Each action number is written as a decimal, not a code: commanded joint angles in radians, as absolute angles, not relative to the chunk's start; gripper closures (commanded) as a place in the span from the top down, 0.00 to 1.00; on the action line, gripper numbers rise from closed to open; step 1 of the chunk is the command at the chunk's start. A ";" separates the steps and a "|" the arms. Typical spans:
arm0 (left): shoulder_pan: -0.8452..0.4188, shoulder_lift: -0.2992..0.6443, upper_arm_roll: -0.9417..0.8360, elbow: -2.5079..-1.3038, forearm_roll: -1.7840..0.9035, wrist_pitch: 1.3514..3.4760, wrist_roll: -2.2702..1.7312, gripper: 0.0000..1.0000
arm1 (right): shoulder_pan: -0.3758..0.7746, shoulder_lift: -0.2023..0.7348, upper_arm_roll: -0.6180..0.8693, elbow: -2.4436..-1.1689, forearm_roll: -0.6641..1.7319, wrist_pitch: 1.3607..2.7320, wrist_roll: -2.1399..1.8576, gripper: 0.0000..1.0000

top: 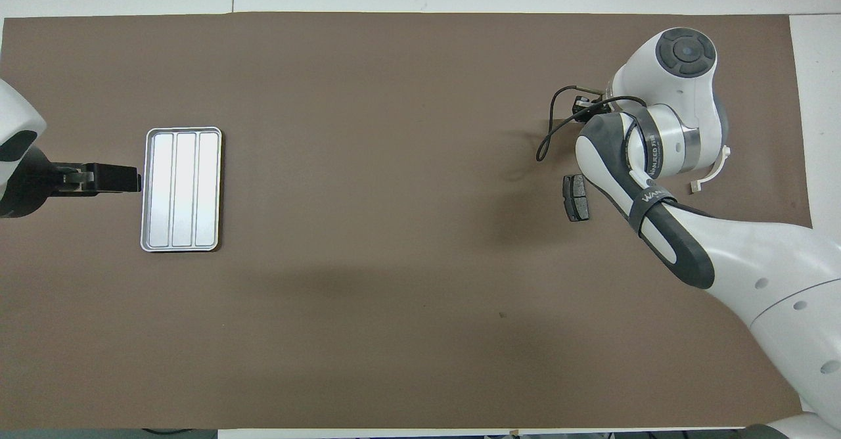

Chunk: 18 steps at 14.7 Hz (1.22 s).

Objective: Pick bearing gear from pile to tray

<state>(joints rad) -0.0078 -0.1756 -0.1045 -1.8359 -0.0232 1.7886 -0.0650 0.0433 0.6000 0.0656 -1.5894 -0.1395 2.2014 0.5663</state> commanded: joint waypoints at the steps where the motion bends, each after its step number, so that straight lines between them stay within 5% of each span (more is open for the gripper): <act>1: -0.011 -0.203 -0.098 -1.867 -0.034 1.816 -0.071 1.00 | 0.031 0.606 0.077 -1.614 -0.144 2.201 0.584 0.00; 7: -0.003 -0.111 -0.100 -1.737 -0.034 1.867 -0.136 1.00 | 0.026 0.603 0.075 -1.582 -0.149 2.142 0.534 0.00; 14: -0.014 -0.117 -0.100 -1.752 -0.032 1.795 -0.178 1.00 | 0.029 0.509 0.095 -1.350 -0.147 1.717 0.314 0.00; 18: -0.008 -0.120 -0.100 -1.759 -0.034 1.802 -0.189 1.00 | 0.057 0.477 0.239 -1.240 -0.118 1.520 0.572 0.00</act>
<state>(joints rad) -0.0071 -0.1043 -0.1029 -1.7450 -0.0232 1.8099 -0.1743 0.0389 0.4755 0.1754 -1.2792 -0.1327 1.5732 0.4234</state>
